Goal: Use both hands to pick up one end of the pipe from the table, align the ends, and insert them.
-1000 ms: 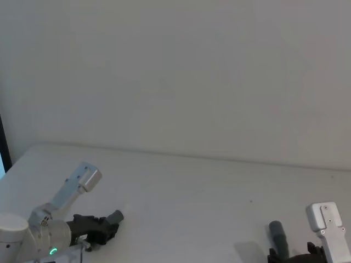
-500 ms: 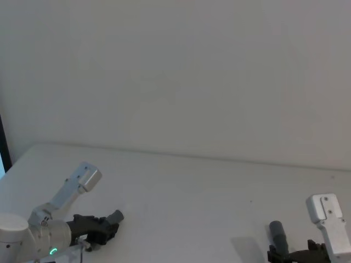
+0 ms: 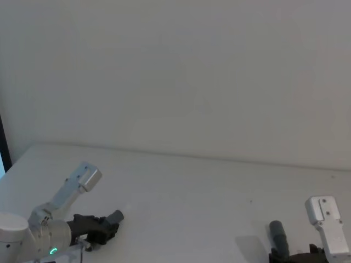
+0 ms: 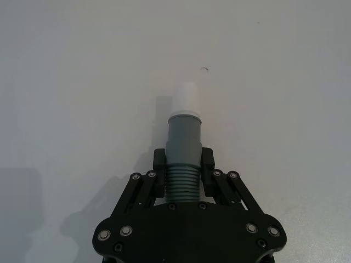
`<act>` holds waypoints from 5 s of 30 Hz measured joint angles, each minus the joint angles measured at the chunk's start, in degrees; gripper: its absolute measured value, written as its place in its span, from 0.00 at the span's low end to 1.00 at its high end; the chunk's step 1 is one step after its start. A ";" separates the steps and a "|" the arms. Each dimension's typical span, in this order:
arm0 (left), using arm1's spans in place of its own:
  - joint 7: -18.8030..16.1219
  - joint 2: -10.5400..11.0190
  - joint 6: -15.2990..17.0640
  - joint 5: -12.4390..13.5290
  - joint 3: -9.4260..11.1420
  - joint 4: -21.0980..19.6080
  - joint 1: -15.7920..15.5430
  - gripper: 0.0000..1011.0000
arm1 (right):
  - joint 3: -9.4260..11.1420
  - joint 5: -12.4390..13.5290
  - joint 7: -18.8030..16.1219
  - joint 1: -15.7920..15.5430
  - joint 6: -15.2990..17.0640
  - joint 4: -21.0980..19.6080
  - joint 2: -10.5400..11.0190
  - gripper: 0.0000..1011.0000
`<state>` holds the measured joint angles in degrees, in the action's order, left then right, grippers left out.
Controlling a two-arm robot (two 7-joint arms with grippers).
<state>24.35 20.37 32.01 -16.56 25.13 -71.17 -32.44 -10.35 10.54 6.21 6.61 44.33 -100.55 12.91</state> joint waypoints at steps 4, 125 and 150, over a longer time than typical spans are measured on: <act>0.00 0.00 0.00 0.00 0.00 0.00 0.00 0.34 | 0.04 -0.37 0.07 0.31 -0.90 0.92 -0.27 0.99; 11.01 6.82 -7.22 4.67 7.10 -5.39 -4.91 0.34 | 4.61 6.93 -15.57 -1.46 -4.94 -2.38 -0.43 0.18; 25.29 10.03 -16.70 3.62 11.78 -5.41 -11.54 0.34 | 4.98 12.55 -38.32 -5.86 -18.25 -4.55 13.35 0.18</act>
<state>49.64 30.40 15.32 -12.95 36.91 -76.58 -43.97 -5.36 23.08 -32.11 0.75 26.08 -105.09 26.26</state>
